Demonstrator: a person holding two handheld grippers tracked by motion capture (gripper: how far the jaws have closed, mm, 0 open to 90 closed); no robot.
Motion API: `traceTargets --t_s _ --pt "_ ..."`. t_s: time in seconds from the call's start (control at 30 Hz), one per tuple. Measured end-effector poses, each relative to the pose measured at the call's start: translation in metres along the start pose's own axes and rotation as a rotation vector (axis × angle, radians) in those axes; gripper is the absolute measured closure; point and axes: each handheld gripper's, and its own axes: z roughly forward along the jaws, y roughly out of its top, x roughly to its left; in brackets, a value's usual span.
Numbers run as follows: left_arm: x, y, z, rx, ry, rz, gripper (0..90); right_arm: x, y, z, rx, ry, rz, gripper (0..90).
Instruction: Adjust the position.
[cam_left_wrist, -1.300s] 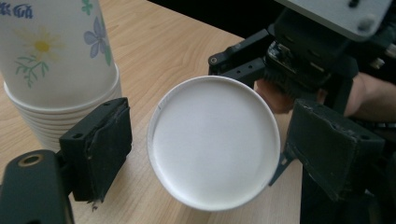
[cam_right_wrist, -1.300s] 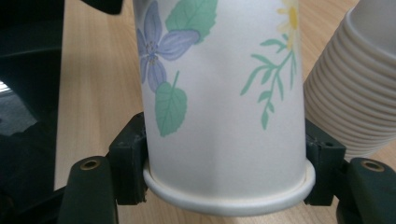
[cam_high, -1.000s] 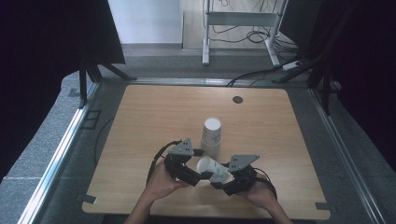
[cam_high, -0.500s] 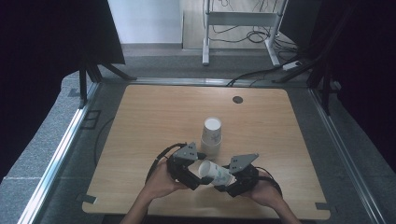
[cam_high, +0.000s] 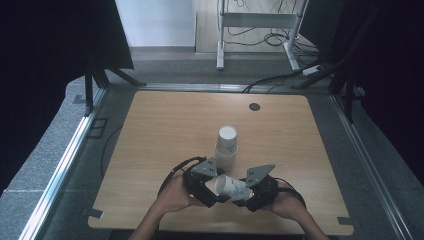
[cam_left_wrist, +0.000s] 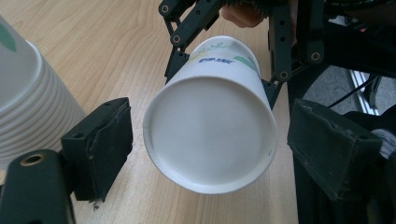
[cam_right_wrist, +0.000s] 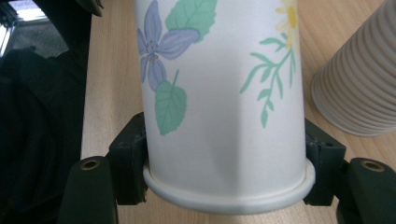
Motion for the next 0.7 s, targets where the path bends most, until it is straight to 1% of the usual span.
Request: traceTargets --t_s 0.07,0.27,0.57,0.7 --pt "-0.001 0.001 0.002 0.015 0.003 0.007 15.2 0.0 0.0 0.001 0.01 0.0 -0.004 32.2" --pt "-0.002 0.001 0.007 0.041 0.002 0.033 16.4 0.001 0.002 0.001 0.04 0.011 -0.028 32.2" --pt "-0.003 -0.001 0.011 0.052 -0.006 0.041 20.2 0.002 0.003 0.002 0.071 0.015 -0.048 32.2" --pt "-0.003 -0.002 0.013 0.068 -0.004 0.051 22.4 0.002 0.004 0.003 0.08 0.017 -0.056 32.2"
